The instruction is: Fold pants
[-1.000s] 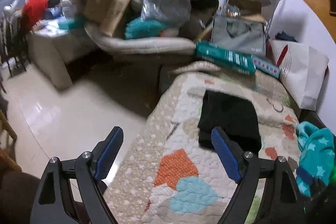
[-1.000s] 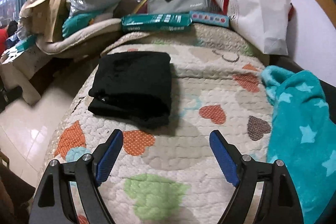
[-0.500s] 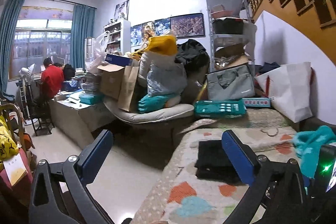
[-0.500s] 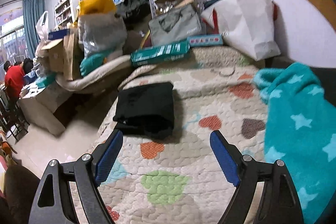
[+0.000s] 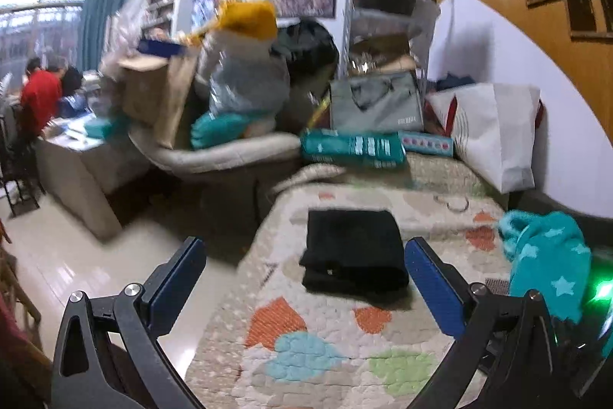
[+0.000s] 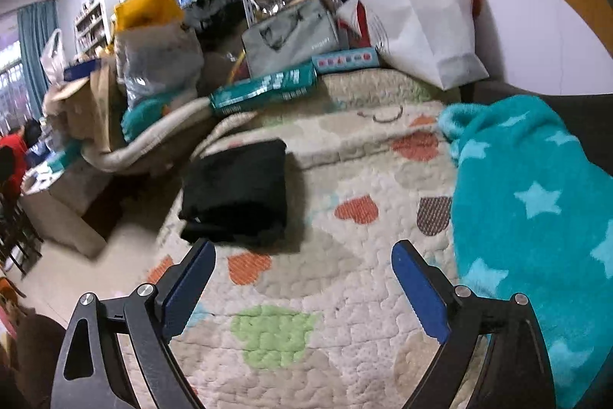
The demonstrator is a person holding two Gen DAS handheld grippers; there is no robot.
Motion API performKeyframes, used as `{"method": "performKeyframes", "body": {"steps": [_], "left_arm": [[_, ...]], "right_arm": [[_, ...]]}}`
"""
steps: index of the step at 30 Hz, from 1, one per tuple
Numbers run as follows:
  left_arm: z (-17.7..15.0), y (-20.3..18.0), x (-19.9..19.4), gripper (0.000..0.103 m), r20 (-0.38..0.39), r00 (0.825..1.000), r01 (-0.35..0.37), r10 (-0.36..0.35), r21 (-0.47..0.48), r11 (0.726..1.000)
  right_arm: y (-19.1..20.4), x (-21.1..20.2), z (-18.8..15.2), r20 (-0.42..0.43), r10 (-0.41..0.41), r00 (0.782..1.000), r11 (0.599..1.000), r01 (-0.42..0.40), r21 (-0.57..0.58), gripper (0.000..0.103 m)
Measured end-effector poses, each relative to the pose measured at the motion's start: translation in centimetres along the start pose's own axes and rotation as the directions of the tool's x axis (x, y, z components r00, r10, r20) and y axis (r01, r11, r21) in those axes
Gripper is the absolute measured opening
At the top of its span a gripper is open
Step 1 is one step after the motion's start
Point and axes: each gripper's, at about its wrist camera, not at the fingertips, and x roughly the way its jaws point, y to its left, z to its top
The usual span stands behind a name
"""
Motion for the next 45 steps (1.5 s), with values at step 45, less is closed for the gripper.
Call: {"method": "performKeyframes", "body": {"steps": [45], "left_arm": [[-6.4, 2.2, 18.3, 0.103, -0.423, 0.906, 0.02, -0.025, -0.017, 1.0]], "right_arm": [[2.3, 11.9, -1.3, -0.204, -0.034, 0.978, 0.999, 0.026, -0.041, 0.096]]}}
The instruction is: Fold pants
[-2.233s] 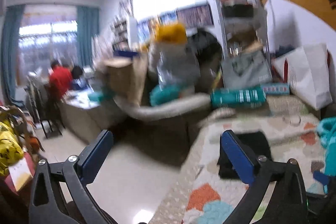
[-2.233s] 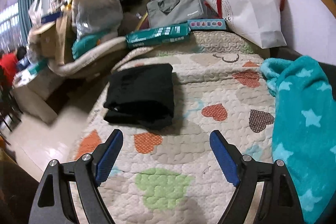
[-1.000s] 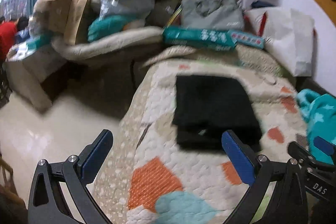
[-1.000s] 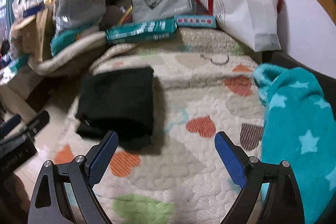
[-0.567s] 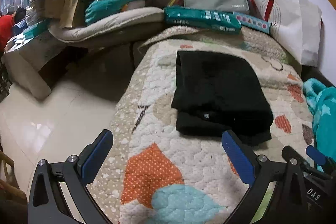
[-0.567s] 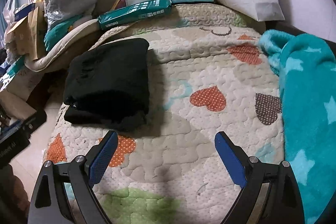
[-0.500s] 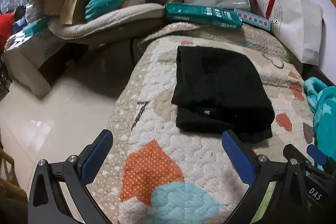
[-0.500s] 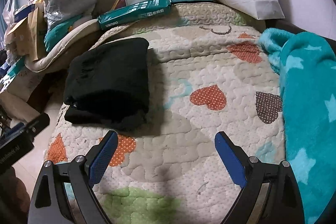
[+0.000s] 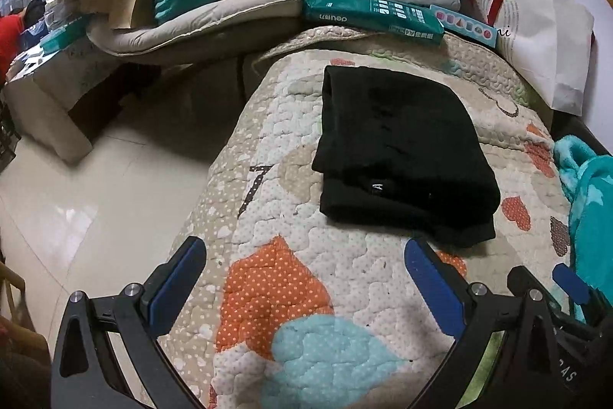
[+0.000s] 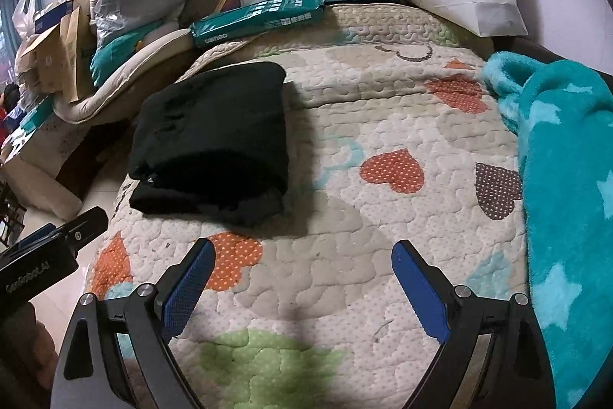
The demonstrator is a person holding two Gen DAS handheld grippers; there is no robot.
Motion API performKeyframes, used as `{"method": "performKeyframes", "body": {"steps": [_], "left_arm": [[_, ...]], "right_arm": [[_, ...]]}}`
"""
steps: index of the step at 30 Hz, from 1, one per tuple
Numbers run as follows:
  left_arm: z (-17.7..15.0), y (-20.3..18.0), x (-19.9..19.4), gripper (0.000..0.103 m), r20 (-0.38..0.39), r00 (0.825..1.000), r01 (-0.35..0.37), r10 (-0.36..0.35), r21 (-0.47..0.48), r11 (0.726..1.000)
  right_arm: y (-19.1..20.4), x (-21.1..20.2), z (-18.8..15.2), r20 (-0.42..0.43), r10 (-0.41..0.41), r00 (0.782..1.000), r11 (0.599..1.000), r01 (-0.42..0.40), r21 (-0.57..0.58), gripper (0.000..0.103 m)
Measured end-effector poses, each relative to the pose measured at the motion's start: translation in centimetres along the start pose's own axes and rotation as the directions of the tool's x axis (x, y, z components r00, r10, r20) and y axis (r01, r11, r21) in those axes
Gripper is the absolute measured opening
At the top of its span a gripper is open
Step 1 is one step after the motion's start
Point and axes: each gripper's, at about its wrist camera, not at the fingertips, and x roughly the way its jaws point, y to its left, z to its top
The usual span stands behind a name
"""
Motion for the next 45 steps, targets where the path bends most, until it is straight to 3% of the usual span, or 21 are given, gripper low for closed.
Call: {"method": "performKeyframes", "body": {"steps": [13, 45], "left_arm": [[-0.4, -0.3, 0.7, 0.103, -0.059, 0.998, 0.016, -0.017, -0.01, 1.0], [-0.8, -0.8, 1.1, 0.103, -0.112, 0.993, 0.031, -0.031, -0.004, 1.0]], "right_arm": [[0.5, 0.4, -0.4, -0.022, 0.017, 1.0, 1.0, -0.017, -0.014, 0.096], [2.3, 0.4, -1.1, -0.022, 0.047, 0.999, 0.997, -0.048, -0.066, 0.096]]}}
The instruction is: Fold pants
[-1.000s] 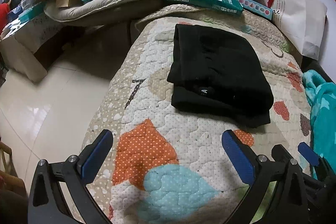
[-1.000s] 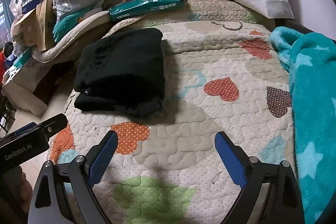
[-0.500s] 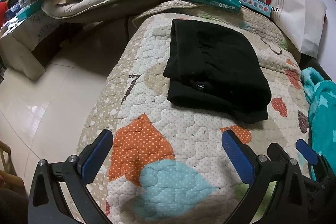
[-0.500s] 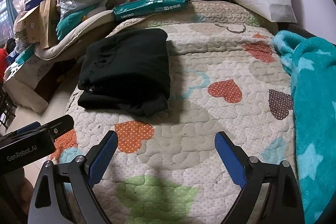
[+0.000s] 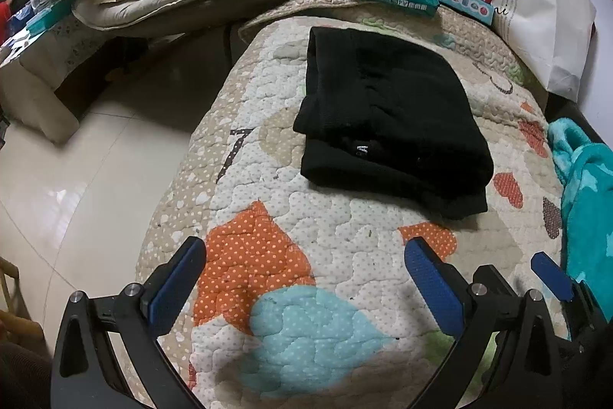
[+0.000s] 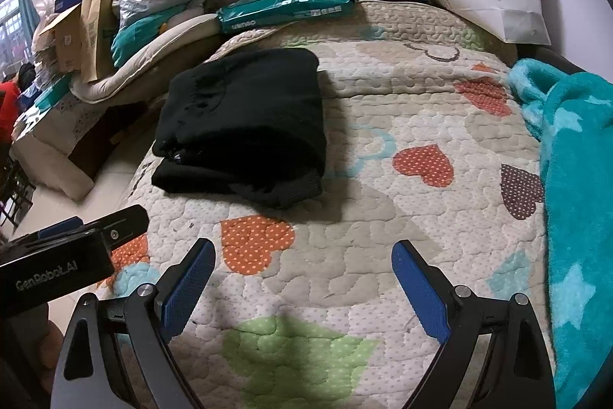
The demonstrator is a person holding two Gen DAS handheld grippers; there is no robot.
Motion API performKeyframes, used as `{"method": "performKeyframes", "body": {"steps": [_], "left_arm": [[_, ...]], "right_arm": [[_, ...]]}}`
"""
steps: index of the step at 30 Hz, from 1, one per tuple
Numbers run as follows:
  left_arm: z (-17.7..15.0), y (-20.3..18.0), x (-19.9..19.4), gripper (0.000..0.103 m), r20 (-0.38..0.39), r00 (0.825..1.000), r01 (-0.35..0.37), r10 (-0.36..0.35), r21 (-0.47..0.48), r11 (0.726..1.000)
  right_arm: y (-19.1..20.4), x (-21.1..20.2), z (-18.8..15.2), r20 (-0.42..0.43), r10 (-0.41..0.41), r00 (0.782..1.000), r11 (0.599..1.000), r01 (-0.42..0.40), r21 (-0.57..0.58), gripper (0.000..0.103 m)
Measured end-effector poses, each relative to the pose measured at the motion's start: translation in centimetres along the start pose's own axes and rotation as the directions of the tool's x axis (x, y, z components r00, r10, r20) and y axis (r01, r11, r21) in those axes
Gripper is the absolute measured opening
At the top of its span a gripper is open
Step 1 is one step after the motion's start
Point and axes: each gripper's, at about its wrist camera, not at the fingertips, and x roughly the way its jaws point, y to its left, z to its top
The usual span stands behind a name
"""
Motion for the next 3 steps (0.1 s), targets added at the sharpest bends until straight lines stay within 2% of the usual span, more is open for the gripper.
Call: {"method": "performKeyframes", "body": {"steps": [3], "left_arm": [[0.12, -0.06, 0.02, 0.103, -0.007, 1.0, -0.005, 0.005, -0.009, 1.0]], "right_arm": [[0.06, 0.03, -0.16, -0.001, -0.001, 1.0, 1.0, 0.001, -0.002, 0.096]]}}
